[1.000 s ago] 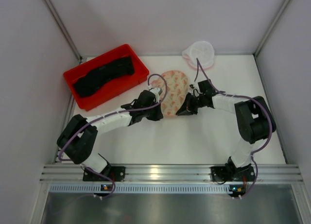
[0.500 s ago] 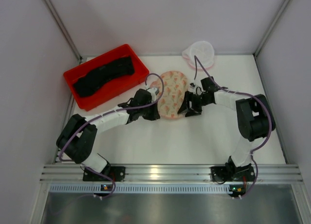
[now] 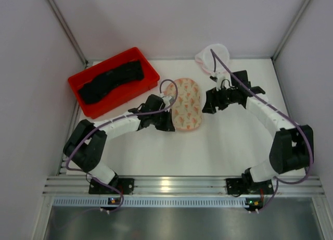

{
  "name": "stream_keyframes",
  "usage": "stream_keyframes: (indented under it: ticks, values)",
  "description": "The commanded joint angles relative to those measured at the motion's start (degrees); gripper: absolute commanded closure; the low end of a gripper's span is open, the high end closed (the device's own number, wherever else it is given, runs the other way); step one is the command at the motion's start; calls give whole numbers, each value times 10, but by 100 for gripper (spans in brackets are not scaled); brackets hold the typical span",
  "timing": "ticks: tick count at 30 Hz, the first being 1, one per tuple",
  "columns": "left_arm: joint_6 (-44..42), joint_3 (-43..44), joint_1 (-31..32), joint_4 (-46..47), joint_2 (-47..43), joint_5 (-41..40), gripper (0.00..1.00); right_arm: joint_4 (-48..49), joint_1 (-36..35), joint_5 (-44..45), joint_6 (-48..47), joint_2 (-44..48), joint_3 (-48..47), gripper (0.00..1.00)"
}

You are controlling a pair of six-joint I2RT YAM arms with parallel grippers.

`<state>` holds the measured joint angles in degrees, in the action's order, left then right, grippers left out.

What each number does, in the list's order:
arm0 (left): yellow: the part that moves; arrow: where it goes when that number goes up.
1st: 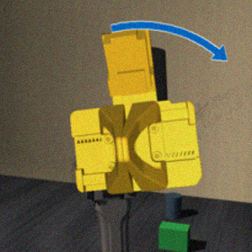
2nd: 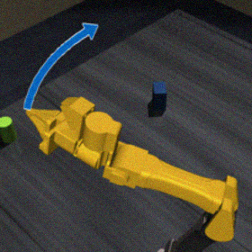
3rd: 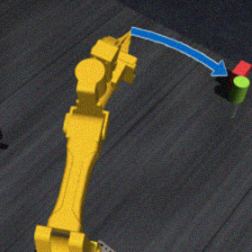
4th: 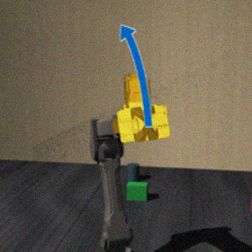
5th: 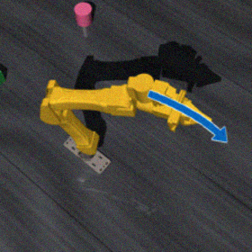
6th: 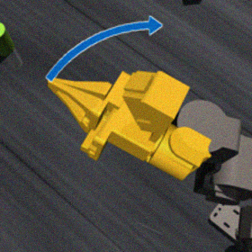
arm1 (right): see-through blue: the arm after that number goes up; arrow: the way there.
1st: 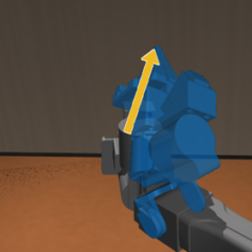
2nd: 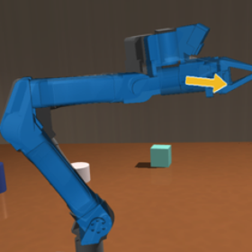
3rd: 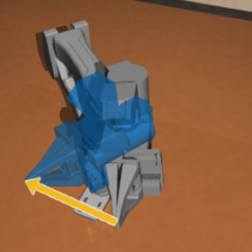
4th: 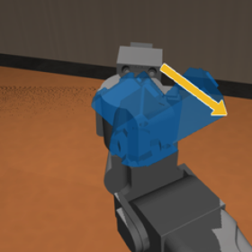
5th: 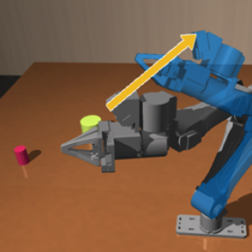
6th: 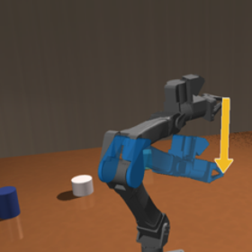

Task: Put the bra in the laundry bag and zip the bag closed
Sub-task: Zip the zipper on the laundry bag.

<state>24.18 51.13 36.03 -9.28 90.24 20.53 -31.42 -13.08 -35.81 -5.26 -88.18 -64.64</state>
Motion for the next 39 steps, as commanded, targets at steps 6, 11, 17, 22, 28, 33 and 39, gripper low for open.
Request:
stream_keyframes:
  ticks: [6, 11, 17, 22, 28, 33, 39]
  values:
    - [3, 48, -4, -9, 25, 58, 100, 83, -120, 140, -336, 149, 62, 28]
    - [10, 63, -7, -9, 35, 93, 100, 212, -247, 206, -371, 193, 169, 29]
    - [20, 68, -16, -9, 47, 133, 100, 330, -362, 260, -399, 172, 249, 30]
    - [18, 69, -16, -9, 49, 135, 100, 396, -373, 307, -410, 137, 259, 33]
    - [21, 72, -18, -10, 57, 141, 100, 409, -375, 285, -430, 110, 261, 36]
    - [24, 77, -20, -14, 61, 137, 100, 424, -375, 256, -439, 94, 273, 38]
    - [20, 74, -26, -22, 57, 142, 100, 420, -362, 243, -453, 81, 268, 38]
